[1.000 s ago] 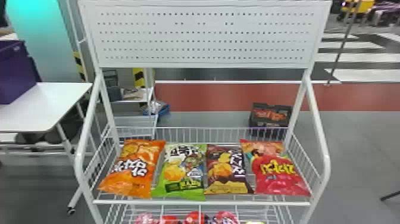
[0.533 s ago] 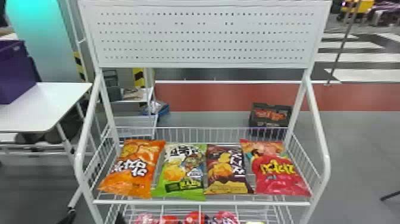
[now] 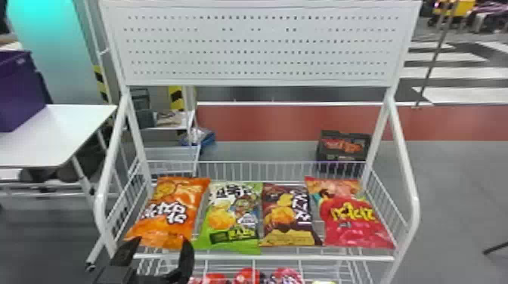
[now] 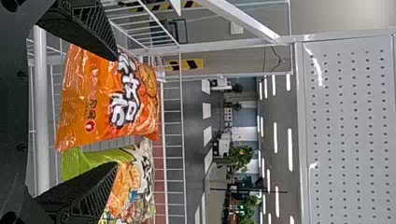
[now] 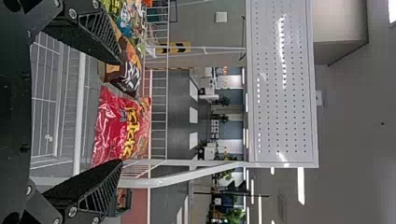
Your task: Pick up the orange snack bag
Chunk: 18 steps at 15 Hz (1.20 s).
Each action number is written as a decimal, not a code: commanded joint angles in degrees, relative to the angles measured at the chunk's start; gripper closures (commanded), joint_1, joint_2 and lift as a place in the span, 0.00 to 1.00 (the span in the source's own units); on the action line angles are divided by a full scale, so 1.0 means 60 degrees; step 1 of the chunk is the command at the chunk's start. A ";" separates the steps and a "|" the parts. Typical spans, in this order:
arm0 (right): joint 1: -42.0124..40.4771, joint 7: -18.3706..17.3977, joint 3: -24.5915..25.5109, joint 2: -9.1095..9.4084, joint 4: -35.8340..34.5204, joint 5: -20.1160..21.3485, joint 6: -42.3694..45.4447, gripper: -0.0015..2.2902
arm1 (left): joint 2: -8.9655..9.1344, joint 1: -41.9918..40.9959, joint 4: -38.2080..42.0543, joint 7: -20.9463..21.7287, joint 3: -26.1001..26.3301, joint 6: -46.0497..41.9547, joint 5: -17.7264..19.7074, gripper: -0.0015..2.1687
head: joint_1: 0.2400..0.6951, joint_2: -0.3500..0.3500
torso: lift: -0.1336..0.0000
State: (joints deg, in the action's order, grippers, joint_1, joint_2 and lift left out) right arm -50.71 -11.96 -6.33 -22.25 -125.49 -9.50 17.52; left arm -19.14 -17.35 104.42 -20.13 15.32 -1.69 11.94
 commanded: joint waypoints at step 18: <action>0.0205 0.0000 -0.0059 0.0003 0.0174 -0.0014 -0.0013 0.06 | 0.0539 0.3491 -0.3722 0.0587 0.0303 0.1507 0.0837 0.22 | 0.57 0.50 | 1.00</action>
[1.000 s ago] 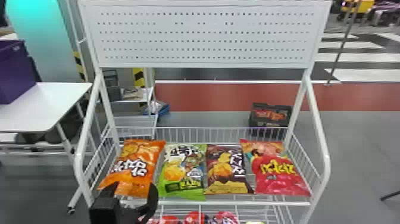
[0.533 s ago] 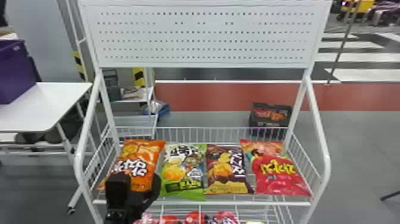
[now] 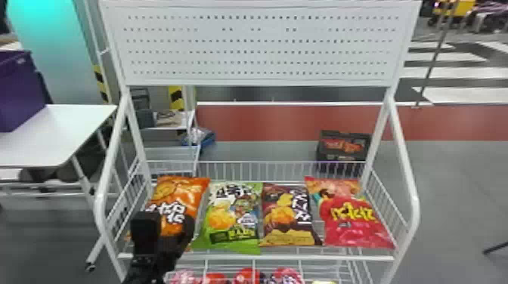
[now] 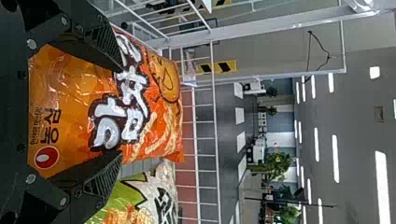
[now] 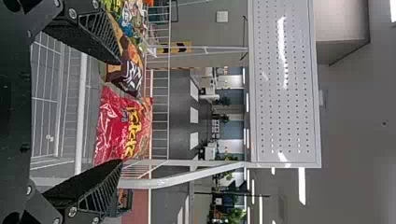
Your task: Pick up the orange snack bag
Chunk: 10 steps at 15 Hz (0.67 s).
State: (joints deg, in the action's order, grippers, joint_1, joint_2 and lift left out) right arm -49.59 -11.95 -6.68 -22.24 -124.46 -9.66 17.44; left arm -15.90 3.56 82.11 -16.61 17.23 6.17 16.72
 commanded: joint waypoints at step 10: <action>0.0208 0.0000 -0.0015 -0.0058 0.0192 -0.0207 0.0000 0.06 | -0.0001 -0.0373 0.0480 -0.0249 0.0000 0.0167 0.0071 0.62 | 0.57 0.50 | 1.00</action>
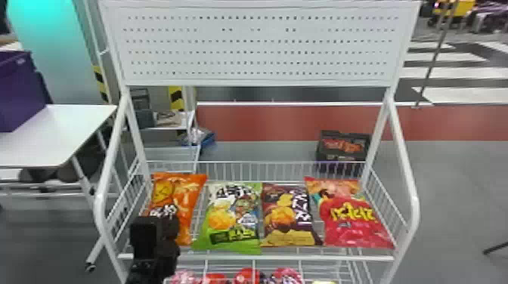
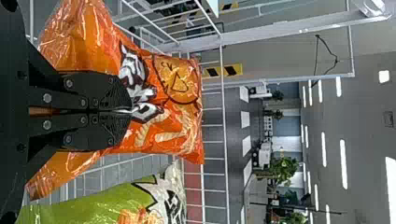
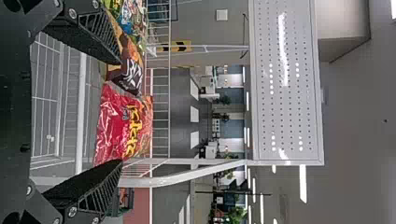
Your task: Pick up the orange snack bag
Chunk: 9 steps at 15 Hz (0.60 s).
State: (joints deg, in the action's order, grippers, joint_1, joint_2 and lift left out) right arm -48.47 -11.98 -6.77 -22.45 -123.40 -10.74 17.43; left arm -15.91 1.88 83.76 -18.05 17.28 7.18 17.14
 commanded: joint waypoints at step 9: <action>0.0022 0.0004 -0.0029 -0.0023 -0.0014 -0.0012 0.0002 0.06 | -0.0205 -0.1280 0.2564 -0.0244 -0.0330 0.0028 0.0234 0.62 | 0.57 0.50 | 1.00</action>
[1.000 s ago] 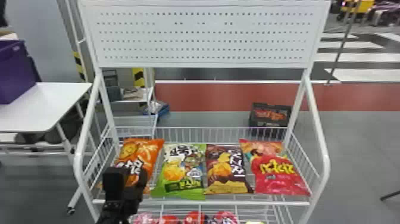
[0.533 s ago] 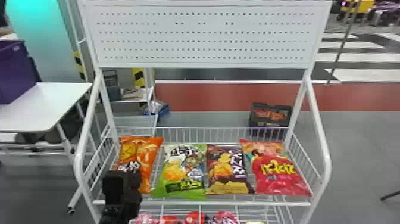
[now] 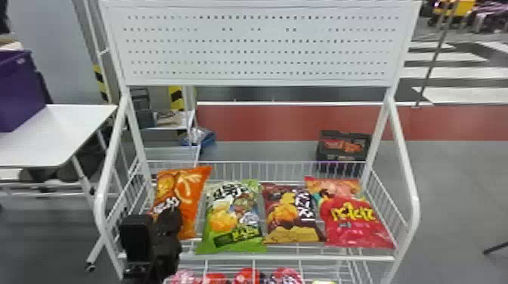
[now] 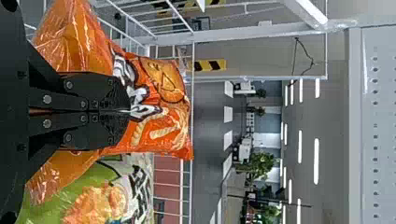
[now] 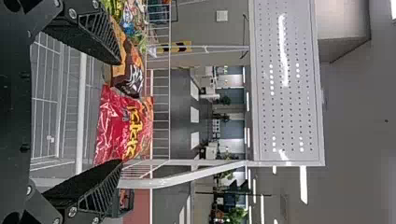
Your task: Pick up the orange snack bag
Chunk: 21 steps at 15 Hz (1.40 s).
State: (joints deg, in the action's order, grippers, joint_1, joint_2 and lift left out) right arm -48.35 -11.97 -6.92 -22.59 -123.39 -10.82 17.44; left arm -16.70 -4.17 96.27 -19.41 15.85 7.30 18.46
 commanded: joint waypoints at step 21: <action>0.0207 0.0002 -0.0253 -0.0044 0.0159 -0.0014 0.0000 0.06 | -0.1069 -0.5839 0.4433 0.0071 -0.1837 -0.1546 0.0015 0.62 | 0.57 0.50 | 1.00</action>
State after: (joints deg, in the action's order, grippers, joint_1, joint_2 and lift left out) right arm -47.21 -11.96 -8.38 -22.85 -122.58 -10.90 17.44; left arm -22.97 -37.58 122.82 -18.94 5.24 -0.18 18.61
